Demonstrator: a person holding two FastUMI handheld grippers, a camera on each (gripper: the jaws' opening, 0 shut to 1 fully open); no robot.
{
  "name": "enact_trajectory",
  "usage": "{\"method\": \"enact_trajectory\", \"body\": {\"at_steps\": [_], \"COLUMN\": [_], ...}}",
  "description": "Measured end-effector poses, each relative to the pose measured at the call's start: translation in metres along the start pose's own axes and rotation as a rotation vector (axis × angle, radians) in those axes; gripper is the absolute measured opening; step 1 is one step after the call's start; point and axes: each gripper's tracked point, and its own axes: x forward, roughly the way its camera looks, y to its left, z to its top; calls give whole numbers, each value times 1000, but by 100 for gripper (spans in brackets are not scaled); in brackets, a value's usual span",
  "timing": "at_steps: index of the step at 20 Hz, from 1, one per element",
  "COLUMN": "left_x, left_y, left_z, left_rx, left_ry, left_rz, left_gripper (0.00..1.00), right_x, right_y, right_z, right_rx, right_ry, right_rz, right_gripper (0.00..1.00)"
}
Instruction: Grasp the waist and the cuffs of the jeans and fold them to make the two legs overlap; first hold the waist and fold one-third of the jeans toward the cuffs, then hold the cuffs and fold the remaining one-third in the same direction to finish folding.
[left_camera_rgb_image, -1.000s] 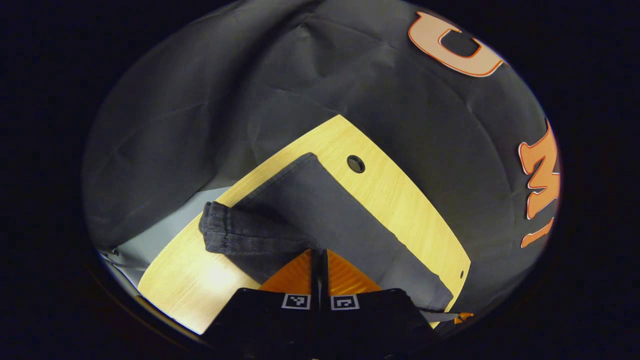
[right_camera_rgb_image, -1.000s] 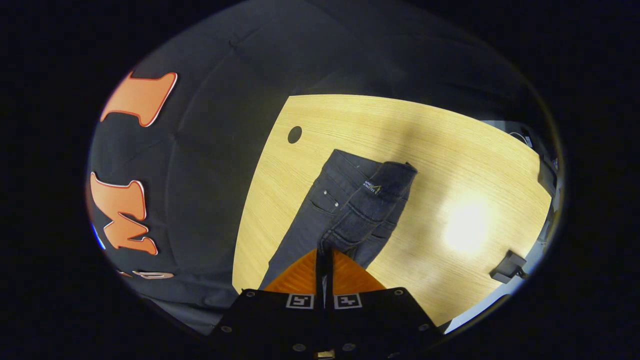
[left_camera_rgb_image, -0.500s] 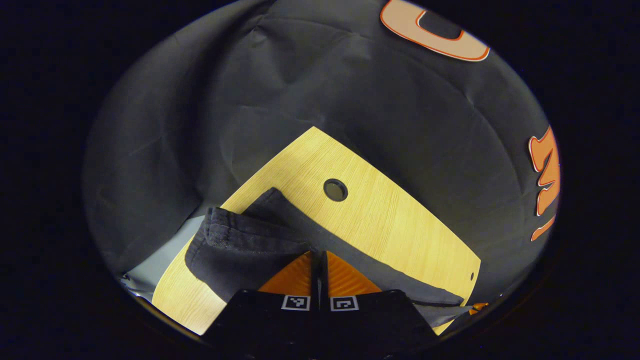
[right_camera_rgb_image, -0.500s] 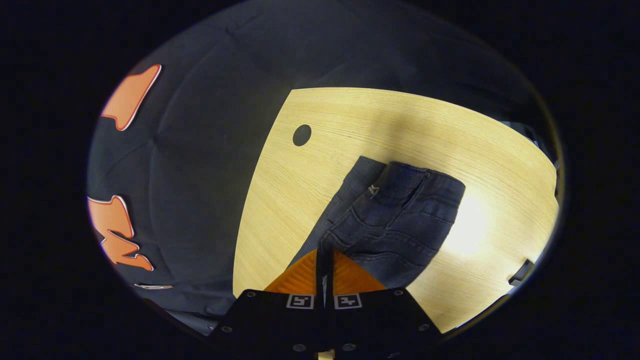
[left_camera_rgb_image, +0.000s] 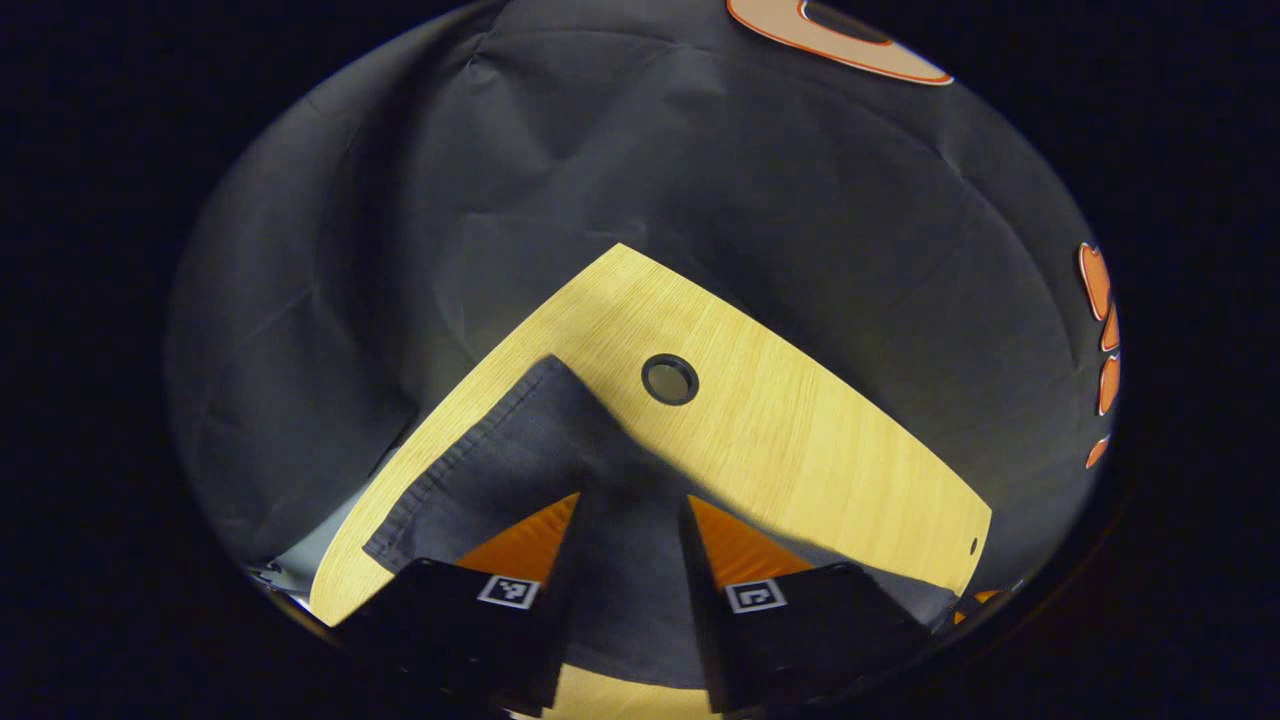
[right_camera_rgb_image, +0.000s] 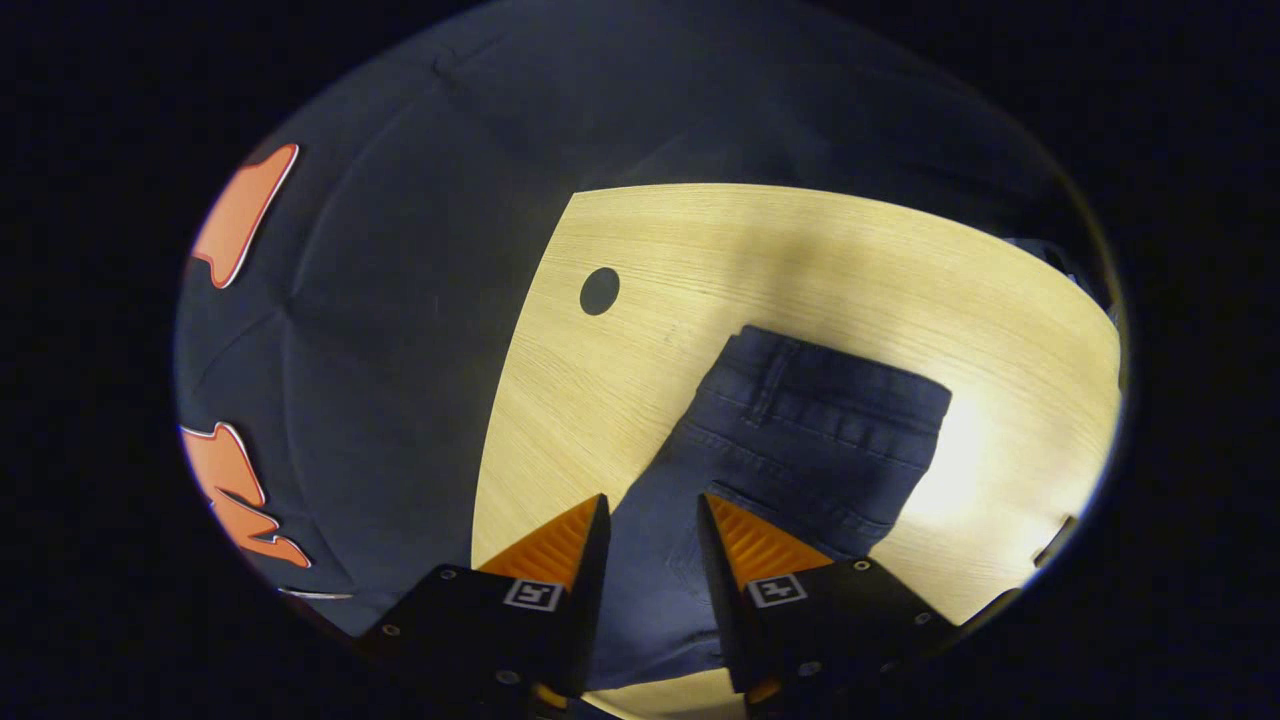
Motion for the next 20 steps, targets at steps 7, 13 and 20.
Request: {"method": "enact_trajectory", "body": {"at_steps": [7, 13, 20], "left_x": [-53, -91, -156], "left_y": [-9, -34, -62], "left_z": [0, -11, -42], "left_rx": [-2, 54, 109], "left_ry": [-89, -131, -178], "left_rz": [-62, -107, -147], "left_gripper": [96, 96, 96], "right_x": [-25, -18, -1], "right_y": [-62, -96, -116], "right_z": [-4, -7, 3], "right_rx": [-30, -35, -64], "right_ry": [-15, 8, 11], "right_rz": [-71, -123, -174], "right_gripper": [84, 88, 88]}}
